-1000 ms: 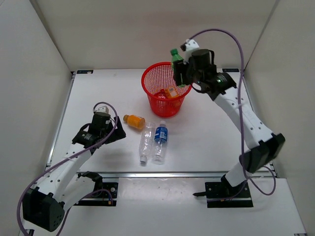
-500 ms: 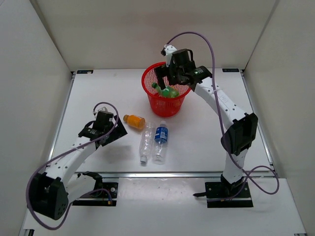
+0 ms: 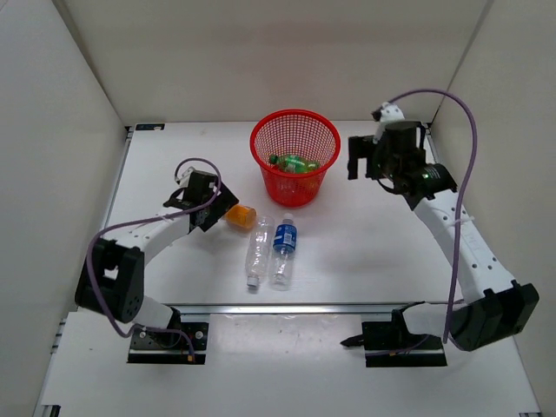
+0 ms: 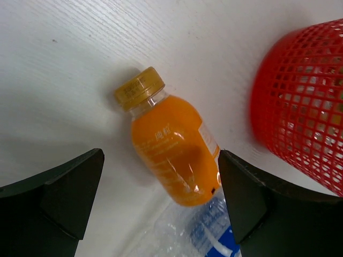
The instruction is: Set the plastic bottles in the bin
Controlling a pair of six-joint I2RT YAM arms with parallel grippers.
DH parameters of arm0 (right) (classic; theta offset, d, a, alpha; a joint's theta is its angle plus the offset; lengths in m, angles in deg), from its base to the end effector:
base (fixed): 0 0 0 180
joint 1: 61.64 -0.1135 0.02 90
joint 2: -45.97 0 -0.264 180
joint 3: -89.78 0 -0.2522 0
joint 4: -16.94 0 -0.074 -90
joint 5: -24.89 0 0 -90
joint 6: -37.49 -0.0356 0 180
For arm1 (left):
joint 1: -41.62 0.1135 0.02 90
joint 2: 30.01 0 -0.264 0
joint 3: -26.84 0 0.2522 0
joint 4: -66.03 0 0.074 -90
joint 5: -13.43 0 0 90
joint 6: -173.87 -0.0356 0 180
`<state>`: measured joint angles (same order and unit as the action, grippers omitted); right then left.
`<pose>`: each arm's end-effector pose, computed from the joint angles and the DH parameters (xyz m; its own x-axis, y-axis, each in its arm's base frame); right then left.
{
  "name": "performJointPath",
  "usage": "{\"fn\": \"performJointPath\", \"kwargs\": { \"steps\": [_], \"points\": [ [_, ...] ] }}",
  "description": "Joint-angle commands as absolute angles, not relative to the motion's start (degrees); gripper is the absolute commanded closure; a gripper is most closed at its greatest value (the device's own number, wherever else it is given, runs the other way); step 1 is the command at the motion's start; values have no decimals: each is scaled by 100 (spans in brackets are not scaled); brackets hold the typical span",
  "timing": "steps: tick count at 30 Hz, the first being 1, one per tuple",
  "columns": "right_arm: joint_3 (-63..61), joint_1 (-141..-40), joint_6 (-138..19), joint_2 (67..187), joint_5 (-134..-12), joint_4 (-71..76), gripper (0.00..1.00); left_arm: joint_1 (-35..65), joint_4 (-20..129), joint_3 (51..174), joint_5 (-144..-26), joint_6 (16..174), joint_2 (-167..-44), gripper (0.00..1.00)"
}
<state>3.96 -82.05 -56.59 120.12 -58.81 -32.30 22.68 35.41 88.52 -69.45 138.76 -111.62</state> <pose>0.2641 0.0941 0.4005 -0.4745 -0.1011 -0.8744 -0.2237 0.9746 0.0087 0.2739 -0.0893 0.2043 -0.6226 -0.6446 -0.4437 -0.4551 0.7595 -0.4647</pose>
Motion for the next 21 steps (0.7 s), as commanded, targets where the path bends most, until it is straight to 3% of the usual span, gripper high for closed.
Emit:
{"fn": "performJointPath", "kwargs": {
  "steps": [1, 6, 12, 18, 21],
  "points": [
    [-271, -7564, -6225, 11534, -5958, -3670, 0, 2089, 3777, 9174, -6778, 14152, -11543, 2],
    [-1036, -6315, -6305, 11145, -6318, -4172, 0, 1948, 3812, 9491, -6708, 14179, -12421, 2],
    [-1010, -6287, -6358, 11145, -5993, -4446, 1, 1921, 4005, 9492, -6760, 14188, -12854, 5],
    [-1247, -6270, -6508, 10987, -6247, -4235, 1, 1974, 4050, 9500, -6752, 14030, -12740, 52],
    [-1397, -6331, -6534, 10865, -6274, -4191, 1, 2158, 3918, 9448, -6656, 13863, -12249, 61]
  ]
}}
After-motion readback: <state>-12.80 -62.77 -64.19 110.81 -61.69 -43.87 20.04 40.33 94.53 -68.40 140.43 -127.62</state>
